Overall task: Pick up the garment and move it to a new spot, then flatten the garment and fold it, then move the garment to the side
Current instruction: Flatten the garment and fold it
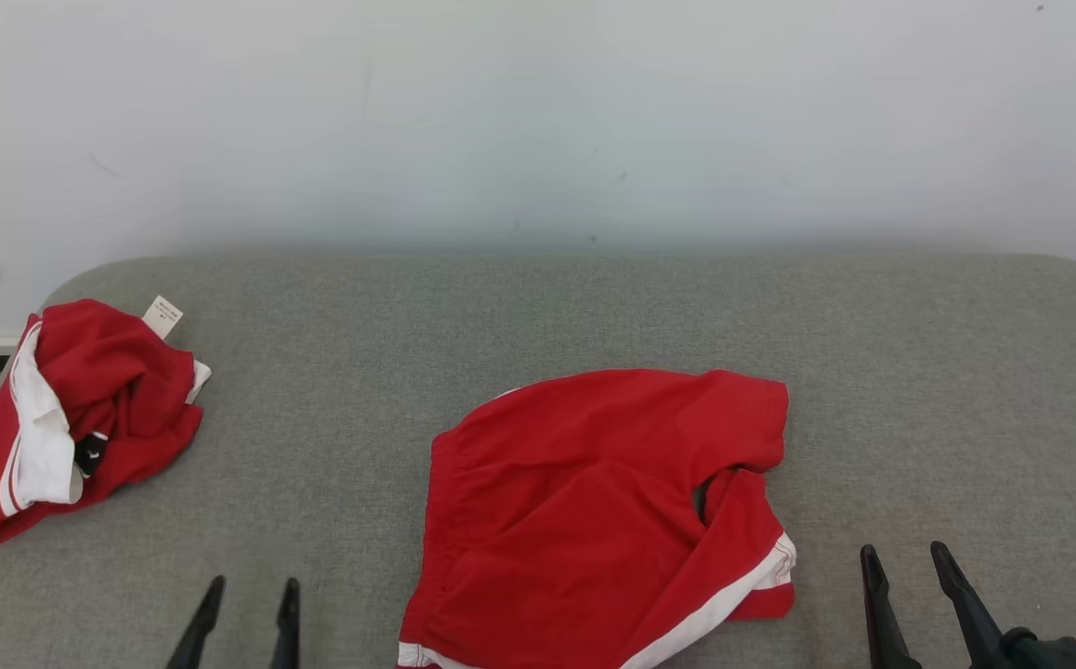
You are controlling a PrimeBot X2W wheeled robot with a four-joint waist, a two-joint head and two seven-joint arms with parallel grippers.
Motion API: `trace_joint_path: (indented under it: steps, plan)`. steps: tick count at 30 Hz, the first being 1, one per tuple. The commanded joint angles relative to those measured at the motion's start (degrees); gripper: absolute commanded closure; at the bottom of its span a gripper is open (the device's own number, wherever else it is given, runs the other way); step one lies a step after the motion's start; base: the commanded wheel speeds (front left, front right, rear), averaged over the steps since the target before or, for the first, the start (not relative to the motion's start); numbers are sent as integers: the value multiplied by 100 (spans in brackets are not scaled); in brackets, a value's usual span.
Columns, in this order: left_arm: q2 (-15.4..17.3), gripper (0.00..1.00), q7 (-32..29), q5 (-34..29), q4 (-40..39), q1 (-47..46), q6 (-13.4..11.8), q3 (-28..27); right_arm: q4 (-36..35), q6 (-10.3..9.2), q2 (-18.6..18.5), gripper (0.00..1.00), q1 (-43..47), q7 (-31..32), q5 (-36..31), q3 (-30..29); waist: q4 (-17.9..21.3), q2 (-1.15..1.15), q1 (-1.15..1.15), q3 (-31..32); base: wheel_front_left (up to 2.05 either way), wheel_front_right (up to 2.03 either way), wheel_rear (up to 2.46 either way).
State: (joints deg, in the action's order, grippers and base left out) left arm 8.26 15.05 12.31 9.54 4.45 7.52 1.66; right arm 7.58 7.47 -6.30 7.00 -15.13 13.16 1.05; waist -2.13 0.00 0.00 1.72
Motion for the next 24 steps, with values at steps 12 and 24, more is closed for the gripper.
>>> trace_joint_path:
  steps: [12,24]
  plan:
    - [865,0,19,792,1079,-709,-8,2229,1335,7,-899,0,-718,-1,436,843,-217,0,0,-277,0,0,0]
    - [1329,0,19,1445,1763,-1695,-9,3808,2416,7,-1517,0,-1796,0,897,2226,-234,0,0,-743,0,0,0]
